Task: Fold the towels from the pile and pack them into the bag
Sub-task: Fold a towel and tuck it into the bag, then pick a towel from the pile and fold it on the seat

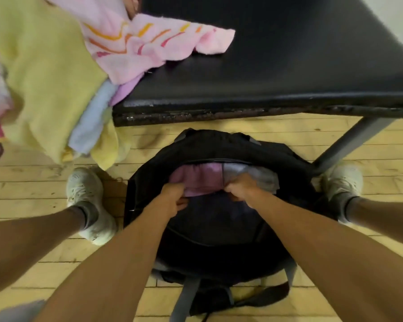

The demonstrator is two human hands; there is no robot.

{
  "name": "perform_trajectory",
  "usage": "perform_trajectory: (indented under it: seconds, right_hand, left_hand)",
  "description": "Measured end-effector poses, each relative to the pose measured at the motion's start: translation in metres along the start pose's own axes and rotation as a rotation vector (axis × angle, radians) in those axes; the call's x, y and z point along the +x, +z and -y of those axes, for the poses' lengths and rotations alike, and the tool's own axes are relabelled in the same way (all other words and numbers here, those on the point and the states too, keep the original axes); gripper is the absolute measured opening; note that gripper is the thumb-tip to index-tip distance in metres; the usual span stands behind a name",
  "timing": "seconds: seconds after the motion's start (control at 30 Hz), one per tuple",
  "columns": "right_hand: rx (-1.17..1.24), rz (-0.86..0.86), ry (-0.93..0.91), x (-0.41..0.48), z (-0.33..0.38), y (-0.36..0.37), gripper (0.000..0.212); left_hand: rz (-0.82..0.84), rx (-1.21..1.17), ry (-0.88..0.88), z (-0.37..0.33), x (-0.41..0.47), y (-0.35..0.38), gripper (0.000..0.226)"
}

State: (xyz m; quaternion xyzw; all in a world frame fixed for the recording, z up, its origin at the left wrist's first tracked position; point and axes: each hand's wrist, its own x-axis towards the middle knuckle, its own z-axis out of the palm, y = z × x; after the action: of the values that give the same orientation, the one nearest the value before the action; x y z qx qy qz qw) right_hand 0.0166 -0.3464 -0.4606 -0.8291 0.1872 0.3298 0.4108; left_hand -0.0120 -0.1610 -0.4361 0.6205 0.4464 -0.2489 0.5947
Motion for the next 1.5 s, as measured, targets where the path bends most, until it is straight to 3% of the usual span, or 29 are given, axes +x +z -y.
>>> perform_trajectory:
  seconds: [0.1, 0.27, 0.53, 0.67, 0.77, 0.93, 1.03, 1.13, 1.27, 1.4, 1.5]
  right_hand:
    - [-0.123, 0.070, -0.069, -0.038, 0.015, -0.024, 0.021]
    - [-0.245, 0.100, -0.268, -0.103, 0.059, -0.070, 0.015]
    - [-0.314, 0.024, -0.598, -0.189, 0.142, -0.110, 0.012]
    - [-0.260, -0.116, -0.744, -0.196, 0.186, -0.105, 0.012]
    - [-0.140, -0.158, -0.823, -0.190, 0.218, -0.088, 0.013]
    - [-0.051, -0.140, -0.938, -0.170, 0.261, -0.048, 0.022]
    - [-0.063, -0.188, -0.977, -0.155, 0.282, -0.026, 0.031]
    - [-0.126, -0.246, -0.942, -0.139, 0.292, -0.011, 0.041]
    - [-0.147, -0.301, -0.945, -0.127, 0.288, -0.002, 0.019]
    - [-0.093, -0.301, -0.980, -0.134, 0.279, -0.020, 0.022]
    - [-0.138, -0.249, -1.015, -0.142, 0.264, -0.046, 0.035]
  left_hand:
    - [0.173, 0.191, 0.142, -0.016, -0.033, -0.005, 0.030]
    - [0.246, 0.455, 0.459, -0.056, -0.104, -0.017, 0.022]
    - [0.329, 0.451, 0.830, -0.106, -0.209, -0.073, 0.023]
    - [0.239, 0.328, 0.954, -0.127, -0.226, -0.115, 0.022]
    - [0.111, 0.367, 1.012, -0.146, -0.221, -0.142, 0.019]
    - [-0.285, 0.477, 1.196, -0.168, -0.190, -0.180, 0.024]
    - [-0.452, 0.620, 1.195, -0.167, -0.176, -0.189, 0.029]
    - [-0.412, 0.706, 1.177, -0.166, -0.172, -0.182, 0.035]
    - [-0.429, 0.637, 1.224, -0.172, -0.172, -0.170, 0.027]
    - [-0.524, 0.489, 1.301, -0.180, -0.179, -0.153, 0.024]
    - [-0.315, 0.174, 1.226, -0.176, -0.188, -0.129, 0.025]
